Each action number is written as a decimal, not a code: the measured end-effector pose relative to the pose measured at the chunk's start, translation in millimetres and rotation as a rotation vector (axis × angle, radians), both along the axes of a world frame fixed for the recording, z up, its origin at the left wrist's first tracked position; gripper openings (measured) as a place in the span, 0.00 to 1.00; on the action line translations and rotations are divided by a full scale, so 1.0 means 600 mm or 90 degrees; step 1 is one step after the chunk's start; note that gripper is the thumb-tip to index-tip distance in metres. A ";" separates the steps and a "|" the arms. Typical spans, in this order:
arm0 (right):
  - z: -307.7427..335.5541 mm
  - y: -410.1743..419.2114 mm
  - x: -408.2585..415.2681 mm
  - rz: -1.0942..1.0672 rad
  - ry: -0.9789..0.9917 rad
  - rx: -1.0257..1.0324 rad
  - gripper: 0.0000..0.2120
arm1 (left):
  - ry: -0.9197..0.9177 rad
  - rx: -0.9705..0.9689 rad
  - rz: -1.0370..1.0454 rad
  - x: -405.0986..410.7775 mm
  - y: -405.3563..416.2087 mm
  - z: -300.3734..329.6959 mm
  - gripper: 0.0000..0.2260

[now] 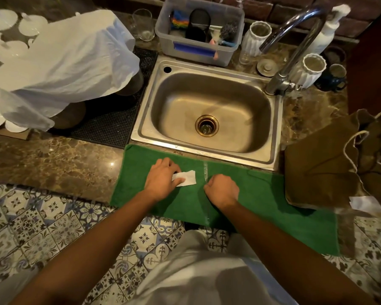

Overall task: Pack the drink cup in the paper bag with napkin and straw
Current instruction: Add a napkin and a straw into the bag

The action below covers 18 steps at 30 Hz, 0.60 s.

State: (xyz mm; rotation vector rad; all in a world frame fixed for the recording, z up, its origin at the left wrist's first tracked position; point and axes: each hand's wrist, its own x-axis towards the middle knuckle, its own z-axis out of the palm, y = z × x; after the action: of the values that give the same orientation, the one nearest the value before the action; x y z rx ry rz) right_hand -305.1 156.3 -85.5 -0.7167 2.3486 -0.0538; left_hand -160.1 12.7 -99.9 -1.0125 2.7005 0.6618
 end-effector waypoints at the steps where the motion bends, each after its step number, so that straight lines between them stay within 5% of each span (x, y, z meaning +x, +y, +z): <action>1: 0.001 -0.003 -0.002 -0.004 -0.006 0.007 0.10 | -0.001 -0.004 -0.013 0.000 0.000 0.001 0.14; 6: 0.013 -0.002 -0.009 -0.055 -0.037 -0.011 0.14 | 0.037 0.133 0.086 -0.007 0.004 0.010 0.08; 10: 0.037 0.017 -0.025 -0.206 -0.191 -0.215 0.06 | 0.143 0.384 0.282 -0.020 -0.001 0.049 0.07; 13: 0.087 0.032 -0.050 -0.275 -0.367 -0.376 0.02 | 0.253 0.504 0.343 -0.033 0.002 0.097 0.15; 16: 0.165 0.055 -0.078 -0.272 -0.374 -0.511 0.17 | 0.368 0.537 0.323 -0.056 0.021 0.163 0.26; 18: 0.219 0.074 -0.093 -0.238 -0.346 -0.581 0.18 | 0.415 0.522 0.292 -0.076 0.038 0.211 0.29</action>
State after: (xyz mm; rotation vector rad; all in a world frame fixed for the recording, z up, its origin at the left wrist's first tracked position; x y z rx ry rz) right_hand -360.9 200.8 45.9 -0.5393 1.8130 -1.3642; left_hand -205.6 35.3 26.4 -1.2933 2.1540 2.2638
